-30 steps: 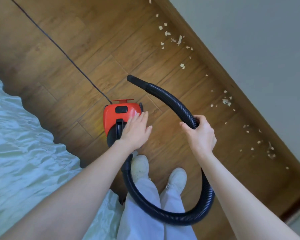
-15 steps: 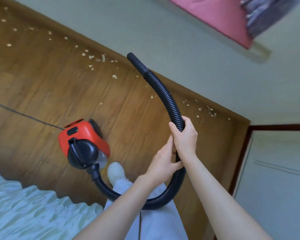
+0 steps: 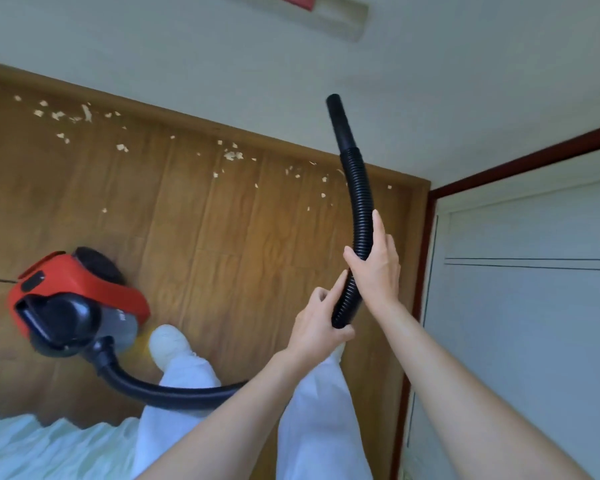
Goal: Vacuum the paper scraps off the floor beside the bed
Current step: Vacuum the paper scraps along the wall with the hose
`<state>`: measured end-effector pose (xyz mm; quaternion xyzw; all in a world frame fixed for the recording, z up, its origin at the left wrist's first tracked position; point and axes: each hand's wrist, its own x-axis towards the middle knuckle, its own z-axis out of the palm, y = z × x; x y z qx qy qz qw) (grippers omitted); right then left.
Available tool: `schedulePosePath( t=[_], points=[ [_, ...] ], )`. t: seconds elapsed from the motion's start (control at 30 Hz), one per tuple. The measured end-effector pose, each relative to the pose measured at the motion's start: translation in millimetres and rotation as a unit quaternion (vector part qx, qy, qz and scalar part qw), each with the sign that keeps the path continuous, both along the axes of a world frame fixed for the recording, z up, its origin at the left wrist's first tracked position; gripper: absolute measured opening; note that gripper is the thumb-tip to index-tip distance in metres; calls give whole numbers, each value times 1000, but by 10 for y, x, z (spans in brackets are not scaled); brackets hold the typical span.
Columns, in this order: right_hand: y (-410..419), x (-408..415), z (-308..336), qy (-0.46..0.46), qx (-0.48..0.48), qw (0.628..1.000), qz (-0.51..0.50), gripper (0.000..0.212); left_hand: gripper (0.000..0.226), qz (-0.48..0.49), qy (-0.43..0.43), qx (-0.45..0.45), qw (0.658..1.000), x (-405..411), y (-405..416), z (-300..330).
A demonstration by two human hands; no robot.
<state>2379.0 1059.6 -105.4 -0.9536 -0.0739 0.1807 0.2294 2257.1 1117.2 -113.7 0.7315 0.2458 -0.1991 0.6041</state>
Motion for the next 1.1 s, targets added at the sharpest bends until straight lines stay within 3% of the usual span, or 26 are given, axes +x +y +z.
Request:
schedulePosePath(
  t=[0.3, 0.43, 0.6, 0.87, 1.1],
  points=[
    [-1086, 720, -1083, 99, -20, 995, -22, 81, 84, -104, 65, 139, 983, 575, -860, -909],
    [-1270, 852, -1650, 129, 6, 987, -96, 86, 80, -105, 75, 148, 981, 744, -988, -1461],
    [-1394, 923, -2247, 166, -27, 976, -138, 90, 78, -145, 98, 143, 974, 850, -1069, -2026],
    [-1331, 965, -2966, 189, 6, 975, -117, 83, 64, -28, 101, 115, 988, 749, -1133, -2610],
    [-1256, 1118, -3291, 223, 38, 968, -106, 84, 62, -30, 110, 127, 985, 831, -1164, -2885]
  ],
)
